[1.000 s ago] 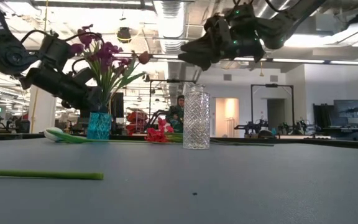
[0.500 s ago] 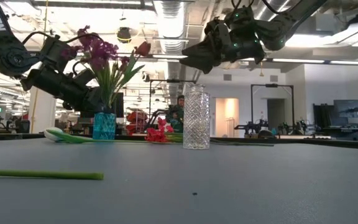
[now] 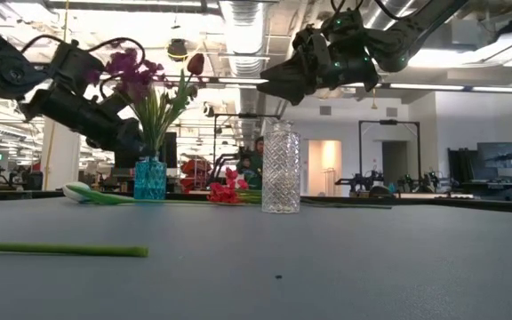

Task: Sort flowers into vase by color
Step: Put the top red flowers into the transparent vase

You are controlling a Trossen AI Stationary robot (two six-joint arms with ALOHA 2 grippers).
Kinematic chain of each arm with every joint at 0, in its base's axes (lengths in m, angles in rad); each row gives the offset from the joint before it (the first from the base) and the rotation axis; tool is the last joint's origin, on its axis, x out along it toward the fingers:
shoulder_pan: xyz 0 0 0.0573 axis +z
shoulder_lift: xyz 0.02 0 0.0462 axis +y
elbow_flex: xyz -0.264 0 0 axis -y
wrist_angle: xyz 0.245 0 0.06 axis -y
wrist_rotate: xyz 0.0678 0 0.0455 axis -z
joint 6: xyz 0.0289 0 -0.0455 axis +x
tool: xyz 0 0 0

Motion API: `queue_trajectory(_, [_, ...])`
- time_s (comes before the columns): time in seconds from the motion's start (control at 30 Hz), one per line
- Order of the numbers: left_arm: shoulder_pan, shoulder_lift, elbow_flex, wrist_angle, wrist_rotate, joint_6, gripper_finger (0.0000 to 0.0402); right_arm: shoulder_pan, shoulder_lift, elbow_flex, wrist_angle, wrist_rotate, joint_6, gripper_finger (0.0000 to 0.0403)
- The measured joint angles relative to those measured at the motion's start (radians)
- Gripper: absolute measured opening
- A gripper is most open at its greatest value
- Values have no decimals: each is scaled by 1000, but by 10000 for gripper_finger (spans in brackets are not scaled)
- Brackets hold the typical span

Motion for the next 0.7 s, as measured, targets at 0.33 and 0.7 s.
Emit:
queue_trajectory(0.33, [0, -292, 0, -314, -87, 17, 284, -6, 0, 0, 3, 0, -8, 269])
queue_trajectory(0.7, [-9, -493, 16, -517, -133, -80, 284, -56, 0, 0, -130, 51, -5, 269])
